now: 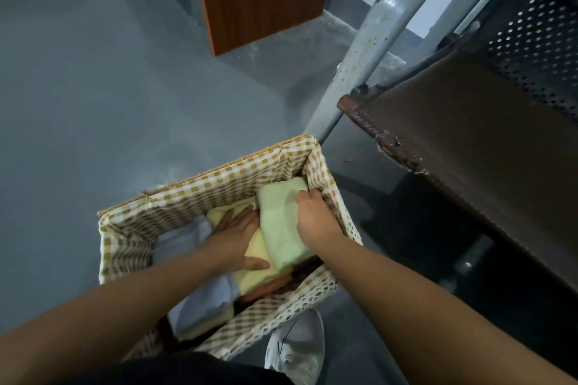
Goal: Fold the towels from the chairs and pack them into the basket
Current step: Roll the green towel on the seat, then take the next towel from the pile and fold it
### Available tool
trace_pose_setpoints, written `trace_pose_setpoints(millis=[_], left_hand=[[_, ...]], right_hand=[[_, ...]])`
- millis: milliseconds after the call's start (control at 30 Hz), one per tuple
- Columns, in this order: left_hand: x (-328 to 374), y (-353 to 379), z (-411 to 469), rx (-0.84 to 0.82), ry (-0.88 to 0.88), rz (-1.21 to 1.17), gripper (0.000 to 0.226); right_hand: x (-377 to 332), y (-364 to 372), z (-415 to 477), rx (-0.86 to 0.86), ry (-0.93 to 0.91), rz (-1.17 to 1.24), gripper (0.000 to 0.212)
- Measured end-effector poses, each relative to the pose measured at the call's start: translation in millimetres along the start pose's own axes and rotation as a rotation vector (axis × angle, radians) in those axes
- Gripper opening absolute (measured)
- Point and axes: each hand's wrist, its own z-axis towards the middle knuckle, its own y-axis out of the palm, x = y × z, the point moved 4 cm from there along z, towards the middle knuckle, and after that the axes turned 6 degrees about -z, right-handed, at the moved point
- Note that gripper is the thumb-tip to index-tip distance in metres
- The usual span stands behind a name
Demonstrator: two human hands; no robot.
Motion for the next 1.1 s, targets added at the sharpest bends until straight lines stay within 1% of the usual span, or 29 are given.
trace_pose_setpoints(millis=[67, 133, 200, 233, 267, 300, 367, 467, 500, 567, 633, 700, 767, 800, 833, 933, 1000, 1033, 1100], left_hand=[[-4, 1, 1, -0.023, -0.001, 0.024, 0.145], [-6, 0, 0, -0.039, -0.002, 0.047, 0.135], [-6, -2, -1, -0.037, 0.003, 0.063, 0.122], [-5, -4, -2, -0.031, 0.01, 0.075, 0.119], [-4, -5, -2, -0.031, 0.02, 0.086, 0.117], [-3, -6, -2, -0.038, 0.025, 0.093, 0.117], [-6, -5, -2, -0.074, 0.011, 0.108, 0.12], [-16, -1, -5, -0.13, -0.002, 0.147, 0.121], [-18, 1, -5, -0.144, -0.007, 0.152, 0.122], [-16, 2, -5, -0.178, -0.035, 0.14, 0.132], [-11, 0, -1, -0.206, -0.068, 0.098, 0.143], [-4, -3, 4, -0.224, -0.098, 0.065, 0.148], [1, -13, 6, -0.257, -0.135, 0.047, 0.147], [6, -22, 5, -0.275, -0.148, 0.036, 0.141], [12, -32, 4, -0.277, -0.152, 0.019, 0.129], [31, -75, 0, -0.176, -0.117, -0.019, 0.08], [46, -111, -8, -0.094, -0.11, 0.0, 0.055], [57, -132, -14, -0.061, -0.111, 0.004, 0.046], [78, -171, -25, 0.016, -0.099, -0.008, 0.036]], right_hand=[[-2, 11, 3, -0.058, -0.053, -0.088, 0.053], [-7, 15, 2, -0.016, -0.157, -0.25, 0.055], [-16, 13, 0, 0.063, -0.291, -0.261, 0.056], [-20, 14, -1, 0.048, -0.347, -0.227, 0.06], [-22, 20, -1, -0.017, -0.38, -0.194, 0.066], [-20, 29, 1, -0.121, -0.383, -0.191, 0.074], [-9, 48, 9, -0.281, -0.366, -0.27, 0.081], [5, 63, 20, -0.329, -0.343, -0.382, 0.085], [5, 66, 21, -0.333, -0.336, -0.379, 0.088], [2, 73, 25, -0.35, -0.323, -0.334, 0.096], [-1, 74, 31, -0.392, -0.293, -0.225, 0.102], [2, 65, 32, -0.411, -0.262, -0.088, 0.099], [0, 48, 27, -0.364, -0.26, 0.004, 0.091], [-2, 38, 22, -0.331, -0.255, 0.043, 0.087], [-4, 29, 17, -0.3, -0.236, 0.087, 0.082], [-13, -6, 0, -0.195, -0.193, 0.236, 0.068], [-14, -39, -15, -0.127, -0.186, 0.267, 0.054], [-12, -60, -26, -0.083, -0.182, 0.278, 0.05], [-2, -102, -49, 0.014, -0.183, 0.297, 0.055]])
